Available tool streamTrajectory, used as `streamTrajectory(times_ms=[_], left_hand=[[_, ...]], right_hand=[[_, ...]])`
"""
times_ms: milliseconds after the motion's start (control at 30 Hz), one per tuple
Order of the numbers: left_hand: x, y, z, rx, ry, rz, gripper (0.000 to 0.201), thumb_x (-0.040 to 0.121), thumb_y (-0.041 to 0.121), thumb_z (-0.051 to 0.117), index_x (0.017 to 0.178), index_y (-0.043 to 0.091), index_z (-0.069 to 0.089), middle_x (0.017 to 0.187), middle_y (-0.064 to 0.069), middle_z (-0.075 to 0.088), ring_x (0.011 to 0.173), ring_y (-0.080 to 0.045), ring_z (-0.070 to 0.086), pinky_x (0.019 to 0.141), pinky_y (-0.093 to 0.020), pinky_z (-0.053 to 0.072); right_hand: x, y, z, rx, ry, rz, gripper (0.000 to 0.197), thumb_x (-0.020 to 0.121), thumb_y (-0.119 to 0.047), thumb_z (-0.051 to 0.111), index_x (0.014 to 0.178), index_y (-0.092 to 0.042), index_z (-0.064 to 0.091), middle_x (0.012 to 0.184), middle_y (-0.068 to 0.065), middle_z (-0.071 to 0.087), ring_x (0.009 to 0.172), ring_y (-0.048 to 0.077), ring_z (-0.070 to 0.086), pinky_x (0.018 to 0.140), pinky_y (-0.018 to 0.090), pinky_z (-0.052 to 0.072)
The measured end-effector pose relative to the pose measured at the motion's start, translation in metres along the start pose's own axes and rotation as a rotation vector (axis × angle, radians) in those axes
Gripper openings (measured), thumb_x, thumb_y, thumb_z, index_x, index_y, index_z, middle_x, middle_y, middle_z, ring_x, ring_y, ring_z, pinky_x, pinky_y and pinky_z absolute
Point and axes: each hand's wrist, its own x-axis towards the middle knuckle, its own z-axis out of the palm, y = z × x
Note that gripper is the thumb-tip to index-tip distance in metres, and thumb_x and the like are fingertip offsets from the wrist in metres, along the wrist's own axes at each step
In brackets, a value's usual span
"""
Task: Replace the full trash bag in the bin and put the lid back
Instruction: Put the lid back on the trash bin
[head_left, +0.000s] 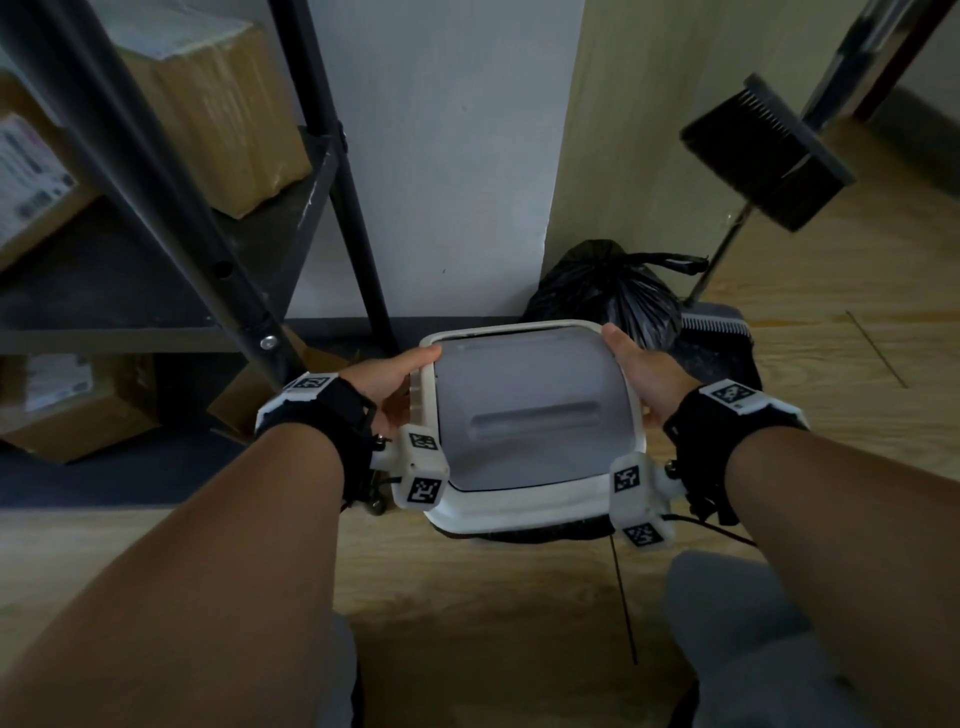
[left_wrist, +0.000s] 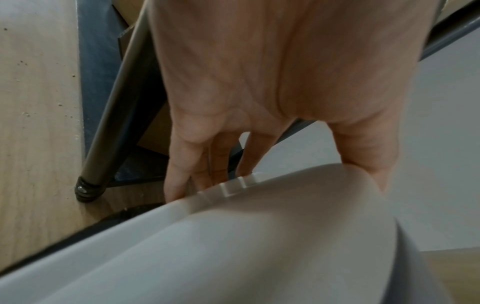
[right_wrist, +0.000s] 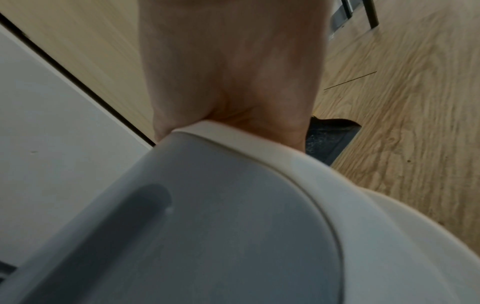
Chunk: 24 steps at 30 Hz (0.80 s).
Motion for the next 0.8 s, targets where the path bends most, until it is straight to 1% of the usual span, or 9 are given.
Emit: streamTrajectory(times_ms=[100,233,300,367,467,567,667,733,800], left_hand=[[-0.006,0.001,0.001,0.026,0.008,0.003,0.029,0.082,0.043,0.066,0.078,0.014,0.064,0.060,-0.003,0.071,0.054,-0.017,0.069,0.056,-0.027,0.057],[-0.018,0.001,0.001,0.097,0.039,-0.001,0.051,0.069,0.055,0.074,0.099,0.014,0.068,0.099,-0.011,0.072,0.092,-0.026,0.068,0.079,-0.037,0.055],[-0.026,-0.001,0.004,0.121,0.026,-0.026,0.054,0.069,0.060,0.071,0.098,0.015,0.068,0.104,-0.012,0.070,0.096,-0.028,0.066,0.088,-0.040,0.054],[-0.031,-0.004,0.006,0.129,0.012,-0.048,0.064,0.068,0.067,0.067,0.104,0.014,0.067,0.110,-0.012,0.067,0.100,-0.030,0.065,0.101,-0.046,0.047],[-0.034,-0.007,0.007,0.139,0.001,-0.091,0.092,0.064,0.077,0.061,0.132,0.016,0.052,0.131,-0.014,0.056,0.120,-0.037,0.055,0.110,-0.053,0.036],[-0.034,-0.010,0.010,0.104,-0.006,-0.117,0.095,0.068,0.078,0.055,0.142,0.020,0.040,0.145,-0.017,0.043,0.130,-0.039,0.045,0.112,-0.058,0.030],[-0.033,-0.012,0.012,0.043,0.025,-0.093,0.080,0.074,0.072,0.056,0.131,0.016,0.052,0.131,-0.018,0.054,0.113,-0.036,0.057,0.104,-0.053,0.040],[-0.030,-0.013,0.012,0.029,0.014,-0.074,0.060,0.081,0.064,0.055,0.110,0.012,0.060,0.106,-0.016,0.061,0.091,-0.031,0.061,0.088,-0.044,0.049],[-0.028,-0.013,0.013,0.007,0.007,-0.080,0.043,0.087,0.054,0.056,0.093,0.011,0.060,0.091,-0.015,0.061,0.081,-0.028,0.060,0.075,-0.039,0.051]], right_hand=[[-0.001,-0.001,0.000,0.002,0.005,0.012,0.103,0.064,-0.086,0.039,0.128,-0.008,0.059,0.132,0.015,0.060,0.117,0.034,0.057,0.107,0.050,0.041],[-0.007,0.000,-0.001,0.013,0.002,0.034,0.095,0.074,-0.083,0.040,0.130,-0.008,0.057,0.134,0.016,0.058,0.118,0.034,0.057,0.106,0.049,0.042],[-0.013,0.002,-0.002,0.019,-0.033,0.069,0.099,0.072,-0.084,0.039,0.134,-0.009,0.053,0.137,0.016,0.056,0.121,0.034,0.056,0.105,0.046,0.043],[-0.021,0.005,-0.005,0.037,-0.071,0.100,0.092,0.080,-0.079,0.036,0.138,-0.009,0.049,0.140,0.017,0.053,0.124,0.035,0.054,0.100,0.043,0.044],[-0.028,0.010,-0.012,0.001,-0.121,0.166,0.093,0.081,-0.079,0.032,0.145,-0.013,0.042,0.145,0.018,0.046,0.129,0.039,0.048,0.099,0.049,0.043],[-0.032,0.015,-0.015,-0.005,-0.169,0.203,0.096,0.071,-0.087,0.036,0.141,-0.023,0.046,0.141,0.016,0.049,0.122,0.040,0.052,0.100,0.055,0.046],[-0.032,0.019,-0.016,0.009,-0.196,0.194,0.094,0.069,-0.088,0.037,0.141,-0.027,0.047,0.144,0.014,0.047,0.126,0.040,0.049,0.102,0.059,0.043],[-0.031,0.018,-0.016,0.033,-0.198,0.198,0.091,0.070,-0.086,0.039,0.137,-0.026,0.050,0.140,0.015,0.049,0.125,0.040,0.050,0.102,0.059,0.042],[-0.028,0.017,-0.016,0.064,-0.202,0.201,0.081,0.073,-0.083,0.042,0.124,-0.023,0.057,0.129,0.015,0.053,0.117,0.039,0.053,0.101,0.057,0.044]])
